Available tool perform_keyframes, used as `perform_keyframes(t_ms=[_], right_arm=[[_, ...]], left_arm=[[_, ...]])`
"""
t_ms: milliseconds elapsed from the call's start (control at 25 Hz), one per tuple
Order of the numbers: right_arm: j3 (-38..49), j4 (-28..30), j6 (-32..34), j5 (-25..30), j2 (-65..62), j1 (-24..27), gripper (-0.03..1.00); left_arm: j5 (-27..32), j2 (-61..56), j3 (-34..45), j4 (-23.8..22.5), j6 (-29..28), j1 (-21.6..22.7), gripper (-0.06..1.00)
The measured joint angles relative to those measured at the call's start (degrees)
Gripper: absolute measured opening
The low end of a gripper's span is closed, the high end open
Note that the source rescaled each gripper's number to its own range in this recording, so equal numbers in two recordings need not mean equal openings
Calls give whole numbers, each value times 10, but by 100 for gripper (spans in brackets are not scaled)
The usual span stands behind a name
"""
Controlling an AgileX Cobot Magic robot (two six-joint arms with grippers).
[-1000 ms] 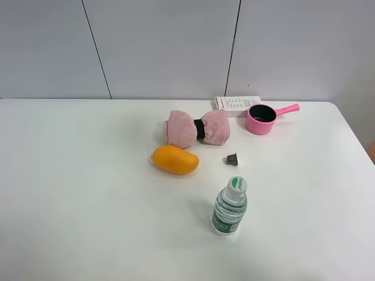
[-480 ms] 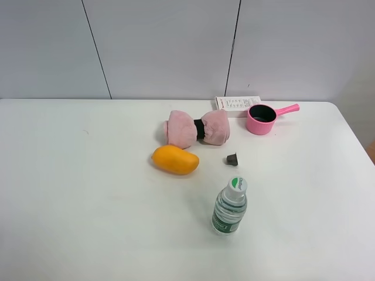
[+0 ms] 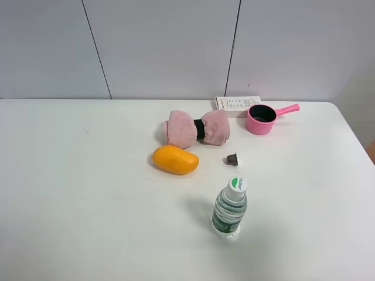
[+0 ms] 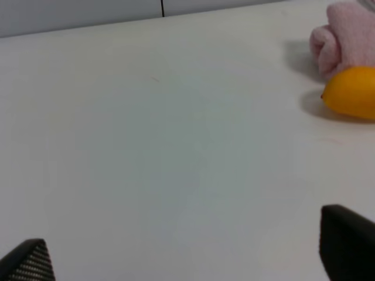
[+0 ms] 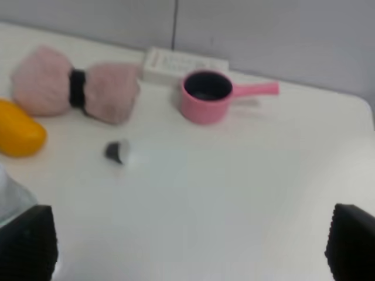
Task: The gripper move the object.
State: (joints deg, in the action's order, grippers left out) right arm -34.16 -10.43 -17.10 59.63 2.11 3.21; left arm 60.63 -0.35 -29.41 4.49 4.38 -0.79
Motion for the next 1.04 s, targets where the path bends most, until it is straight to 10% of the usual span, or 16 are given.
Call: perform_keyframes(t_ms=[400,1040], right_arm=[[58,101,152,12,-22,0,77],[58,104,158,12,-22,0,77]], left_arm=[[0,0,0,0,0,0,100],[0,0,0,0,0,0,100]])
